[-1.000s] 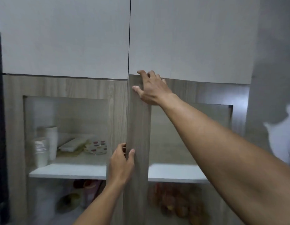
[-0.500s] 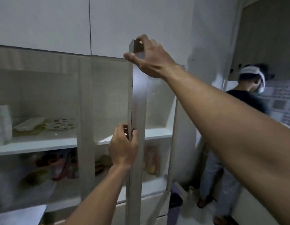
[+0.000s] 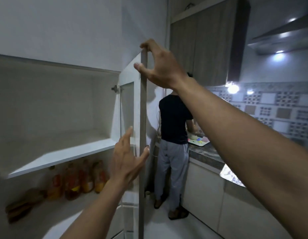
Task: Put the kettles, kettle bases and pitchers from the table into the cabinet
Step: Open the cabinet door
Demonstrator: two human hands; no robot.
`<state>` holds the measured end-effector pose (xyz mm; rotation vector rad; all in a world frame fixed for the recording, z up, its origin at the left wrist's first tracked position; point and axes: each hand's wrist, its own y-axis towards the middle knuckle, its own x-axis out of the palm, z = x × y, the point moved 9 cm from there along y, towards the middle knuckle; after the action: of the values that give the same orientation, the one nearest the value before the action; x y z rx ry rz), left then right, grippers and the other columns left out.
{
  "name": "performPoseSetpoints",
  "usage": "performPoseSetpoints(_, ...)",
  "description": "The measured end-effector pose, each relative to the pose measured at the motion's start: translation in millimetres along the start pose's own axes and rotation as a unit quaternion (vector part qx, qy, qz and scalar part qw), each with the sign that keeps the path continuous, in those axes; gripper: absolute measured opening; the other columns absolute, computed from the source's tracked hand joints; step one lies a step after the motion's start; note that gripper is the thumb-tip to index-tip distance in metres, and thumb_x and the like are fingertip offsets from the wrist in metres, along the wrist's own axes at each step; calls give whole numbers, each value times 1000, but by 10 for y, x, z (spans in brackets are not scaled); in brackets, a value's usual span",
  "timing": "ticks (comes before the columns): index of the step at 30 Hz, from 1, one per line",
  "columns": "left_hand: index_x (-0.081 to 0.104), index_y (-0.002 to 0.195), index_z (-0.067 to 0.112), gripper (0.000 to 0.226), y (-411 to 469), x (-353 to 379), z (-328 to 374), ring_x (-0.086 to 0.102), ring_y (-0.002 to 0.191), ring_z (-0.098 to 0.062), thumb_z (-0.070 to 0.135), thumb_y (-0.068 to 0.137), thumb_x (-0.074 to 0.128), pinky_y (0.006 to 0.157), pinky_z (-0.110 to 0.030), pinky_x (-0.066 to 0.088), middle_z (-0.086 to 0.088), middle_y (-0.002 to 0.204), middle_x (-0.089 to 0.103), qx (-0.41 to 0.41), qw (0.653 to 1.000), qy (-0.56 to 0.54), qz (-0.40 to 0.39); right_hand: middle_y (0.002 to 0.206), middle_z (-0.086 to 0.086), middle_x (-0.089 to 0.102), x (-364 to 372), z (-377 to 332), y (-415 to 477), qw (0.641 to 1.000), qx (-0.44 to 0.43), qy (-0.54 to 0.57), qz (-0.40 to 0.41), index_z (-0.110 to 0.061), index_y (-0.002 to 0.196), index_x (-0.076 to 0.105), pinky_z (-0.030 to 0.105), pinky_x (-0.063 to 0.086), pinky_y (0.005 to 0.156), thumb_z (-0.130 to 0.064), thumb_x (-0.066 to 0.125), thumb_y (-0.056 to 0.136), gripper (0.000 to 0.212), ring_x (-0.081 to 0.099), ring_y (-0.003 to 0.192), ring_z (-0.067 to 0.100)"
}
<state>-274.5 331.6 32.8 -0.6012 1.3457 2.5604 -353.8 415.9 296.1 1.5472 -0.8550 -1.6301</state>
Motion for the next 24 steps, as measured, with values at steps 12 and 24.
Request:
performPoseSetpoints(12,-25,153,31,114,456,1689,804,4,152,-34,65,80,56,122,-49,15,-16,166,-2,25,995,-26,-95,161,10,38,-391,1418,-400,972,51,-219,-71,-14,151,44,45,31,117,-36,52,102,55,34,147,31)
performPoseSetpoints(24,-28,152,27,117,837,2736,1206,10,149,-44,72,81,53,117,-59,16,-23,164,-5,-23,996,59,-69,166,9,28,-335,2587,-552,936,76,-319,-124,-19,157,33,65,6,123,-34,48,104,58,13,157,29)
